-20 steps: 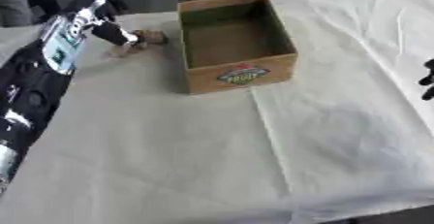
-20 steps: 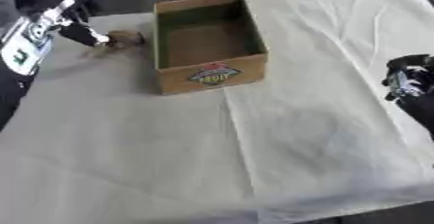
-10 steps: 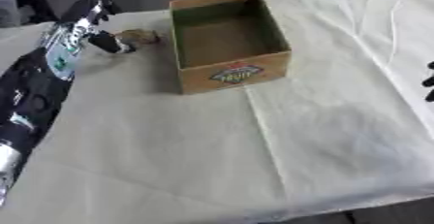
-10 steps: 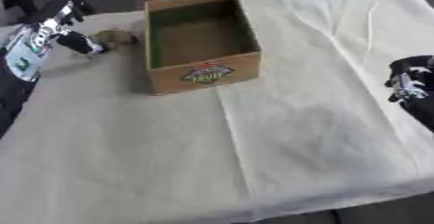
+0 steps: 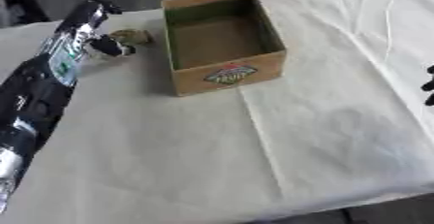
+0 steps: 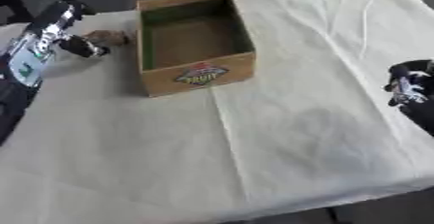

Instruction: Pick up objects on the table and place them in the box.

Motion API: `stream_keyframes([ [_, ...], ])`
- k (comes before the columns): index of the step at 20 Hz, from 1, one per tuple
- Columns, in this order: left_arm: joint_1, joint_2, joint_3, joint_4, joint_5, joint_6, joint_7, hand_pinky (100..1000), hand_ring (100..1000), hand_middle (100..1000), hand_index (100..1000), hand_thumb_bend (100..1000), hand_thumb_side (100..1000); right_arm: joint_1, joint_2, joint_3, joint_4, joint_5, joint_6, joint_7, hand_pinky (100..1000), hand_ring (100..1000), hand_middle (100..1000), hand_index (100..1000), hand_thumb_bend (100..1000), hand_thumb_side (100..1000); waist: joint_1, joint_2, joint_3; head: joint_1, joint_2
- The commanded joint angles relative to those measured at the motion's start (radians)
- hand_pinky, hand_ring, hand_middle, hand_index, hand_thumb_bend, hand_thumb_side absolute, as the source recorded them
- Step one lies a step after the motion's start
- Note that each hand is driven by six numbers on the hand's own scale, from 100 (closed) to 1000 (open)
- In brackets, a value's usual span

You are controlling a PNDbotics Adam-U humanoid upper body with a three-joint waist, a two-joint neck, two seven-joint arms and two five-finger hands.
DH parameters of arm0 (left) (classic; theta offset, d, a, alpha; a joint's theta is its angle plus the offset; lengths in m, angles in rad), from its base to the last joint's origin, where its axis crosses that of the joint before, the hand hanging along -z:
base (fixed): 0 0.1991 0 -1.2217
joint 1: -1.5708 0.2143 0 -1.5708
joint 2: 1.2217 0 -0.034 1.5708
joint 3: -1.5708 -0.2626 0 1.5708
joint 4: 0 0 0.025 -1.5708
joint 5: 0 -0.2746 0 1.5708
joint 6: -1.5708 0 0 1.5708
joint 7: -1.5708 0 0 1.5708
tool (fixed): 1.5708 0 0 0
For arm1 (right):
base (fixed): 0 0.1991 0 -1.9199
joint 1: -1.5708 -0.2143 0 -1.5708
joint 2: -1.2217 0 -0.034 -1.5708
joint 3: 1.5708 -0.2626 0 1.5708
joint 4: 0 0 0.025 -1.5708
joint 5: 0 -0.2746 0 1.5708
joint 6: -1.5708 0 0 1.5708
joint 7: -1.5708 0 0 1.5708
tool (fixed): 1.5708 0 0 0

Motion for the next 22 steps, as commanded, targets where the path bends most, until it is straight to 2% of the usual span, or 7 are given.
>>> stream_keyframes([
  [1,-0.015,0.04,0.012,-0.014,0.006,0.004,0.039,735,770,749,793,621,100,-0.015,-0.016,-0.008,-0.019,0.006,-0.004,0.002,379,527,599,623,100,353,-0.005,-0.008,-0.006,0.003,-0.017],
  [6,-0.013,0.039,0.013,-0.003,0.016,0.01,0.06,709,754,731,789,604,100,-0.019,-0.012,-0.008,-0.02,0.009,-0.004,0.002,379,527,599,623,100,354,-0.002,0.01,-0.019,0.002,-0.022],
  [13,-0.008,0.035,0.011,0.01,0.017,0.023,0.032,670,723,685,780,572,100,-0.022,-0.008,-0.008,-0.022,0.011,-0.003,0.003,379,527,599,623,100,354,0.0,0.02,-0.023,0.002,-0.024],
  [21,-0.004,0.033,0.01,0.016,0.008,0.041,0.002,560,549,514,721,490,100,-0.023,-0.008,-0.008,-0.021,0.011,-0.003,0.005,379,527,599,623,100,354,-0.002,0.019,-0.018,0.0,-0.024],
  [22,-0.004,0.033,0.01,0.016,0.008,0.045,-0.001,560,549,514,721,490,100,-0.023,-0.008,-0.008,-0.021,0.011,-0.003,0.005,379,527,599,623,100,354,-0.002,0.019,-0.018,0.0,-0.024],
])
